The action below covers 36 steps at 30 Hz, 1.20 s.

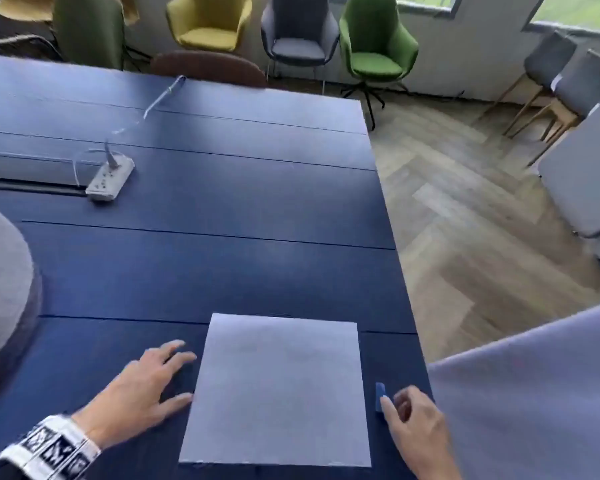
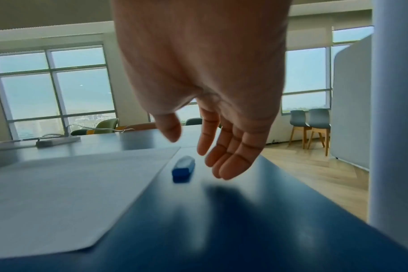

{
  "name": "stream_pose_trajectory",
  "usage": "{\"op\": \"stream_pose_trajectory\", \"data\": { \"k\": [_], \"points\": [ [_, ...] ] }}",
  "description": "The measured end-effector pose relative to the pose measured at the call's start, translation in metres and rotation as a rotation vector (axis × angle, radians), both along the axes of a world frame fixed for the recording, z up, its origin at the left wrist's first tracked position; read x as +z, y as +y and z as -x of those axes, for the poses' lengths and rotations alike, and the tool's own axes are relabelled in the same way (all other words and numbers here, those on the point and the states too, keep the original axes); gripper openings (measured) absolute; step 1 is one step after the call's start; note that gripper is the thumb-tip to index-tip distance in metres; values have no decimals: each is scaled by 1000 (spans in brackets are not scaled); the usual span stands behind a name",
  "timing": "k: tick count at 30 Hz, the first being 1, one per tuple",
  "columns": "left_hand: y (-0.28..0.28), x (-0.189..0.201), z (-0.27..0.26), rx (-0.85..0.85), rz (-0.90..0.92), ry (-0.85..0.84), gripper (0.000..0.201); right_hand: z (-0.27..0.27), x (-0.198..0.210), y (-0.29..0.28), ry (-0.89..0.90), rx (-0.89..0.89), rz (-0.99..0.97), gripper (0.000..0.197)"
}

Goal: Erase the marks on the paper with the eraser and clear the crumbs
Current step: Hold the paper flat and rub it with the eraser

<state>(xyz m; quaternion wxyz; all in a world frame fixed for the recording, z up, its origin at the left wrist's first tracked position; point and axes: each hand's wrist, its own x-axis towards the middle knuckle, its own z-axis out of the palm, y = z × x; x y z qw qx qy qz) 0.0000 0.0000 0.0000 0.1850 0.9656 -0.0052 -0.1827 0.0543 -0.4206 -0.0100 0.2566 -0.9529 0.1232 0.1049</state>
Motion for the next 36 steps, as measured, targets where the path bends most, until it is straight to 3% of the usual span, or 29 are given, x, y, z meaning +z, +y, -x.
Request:
{"op": "stream_pose_trajectory", "data": {
  "k": [7,13,20,25,31,34,36],
  "points": [
    [-12,-21,-14,-195,-147,-10,93,-9,-18,-2,-46,45,-63,35],
    [-18,-19,-21,-245,-294,27,99,-13,-29,-6,-27,118,35,36],
    [-17,-17,-24,-253,-309,77,121,-16,-27,-9,11,153,23,29],
    [-24,-13,-26,-235,-208,121,103,-8,-22,-11,26,154,-2,21],
    [-23,-17,-38,-287,-208,30,97,-8,22,44,-214,351,-64,27],
    [-23,-25,-41,-328,-253,-6,112,-17,18,86,-153,478,-137,11],
    [-28,-26,-37,-357,-305,-37,117,-25,6,109,-106,534,-140,12]
  ]
}}
